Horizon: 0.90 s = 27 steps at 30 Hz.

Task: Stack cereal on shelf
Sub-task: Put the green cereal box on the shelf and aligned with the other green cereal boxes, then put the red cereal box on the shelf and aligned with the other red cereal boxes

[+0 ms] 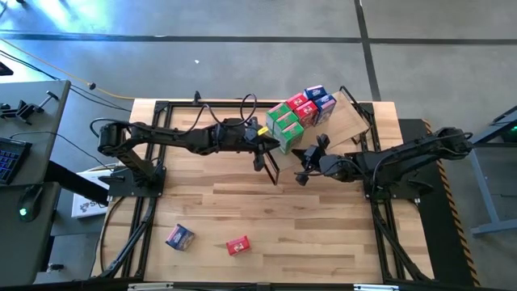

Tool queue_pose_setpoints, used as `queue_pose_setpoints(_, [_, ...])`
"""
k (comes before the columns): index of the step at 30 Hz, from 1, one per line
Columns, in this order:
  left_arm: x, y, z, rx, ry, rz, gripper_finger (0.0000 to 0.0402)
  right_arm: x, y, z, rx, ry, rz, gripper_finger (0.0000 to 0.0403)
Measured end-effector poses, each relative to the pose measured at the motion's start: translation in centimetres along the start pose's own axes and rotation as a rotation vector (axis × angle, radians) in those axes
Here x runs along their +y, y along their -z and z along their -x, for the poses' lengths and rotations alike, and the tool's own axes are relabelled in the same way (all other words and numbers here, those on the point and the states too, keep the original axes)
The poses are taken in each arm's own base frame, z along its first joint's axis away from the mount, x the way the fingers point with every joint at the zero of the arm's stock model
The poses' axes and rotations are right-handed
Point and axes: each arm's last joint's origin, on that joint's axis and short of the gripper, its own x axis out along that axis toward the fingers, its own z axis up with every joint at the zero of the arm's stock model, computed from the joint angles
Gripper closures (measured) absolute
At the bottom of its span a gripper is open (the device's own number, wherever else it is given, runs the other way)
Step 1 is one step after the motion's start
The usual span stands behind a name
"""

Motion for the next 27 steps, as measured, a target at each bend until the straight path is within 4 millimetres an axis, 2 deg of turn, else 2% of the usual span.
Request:
queue_pose_setpoints(16, [0.5, -0.3, 0.1, -0.018, -0.016, -0.018, 0.0360, 0.0, 0.0, 0.0, 0.000, 0.002, 0.000, 0.0403])
queue_pose_setpoints(21, [-0.4, -1.7, 2.1, -0.019, 0.006, -0.055, 0.0360, 0.1, 0.2, 0.1, 0.011, -0.007, 0.053, 0.0403])
queue_pose_setpoints(25, [-2.1, -2.5, 4.3, 0.018, 0.035, -0.060, 0.0360, 0.7, 0.2, 0.5, 0.006, -0.058, 0.084, 0.0403])
queue_pose_setpoints(27, [-2.9, -2.5, 4.8, 0.042, 0.066, -0.038, 0.0360, 1.2, 0.2, 0.9, -0.003, -0.083, 0.103, 0.0403])
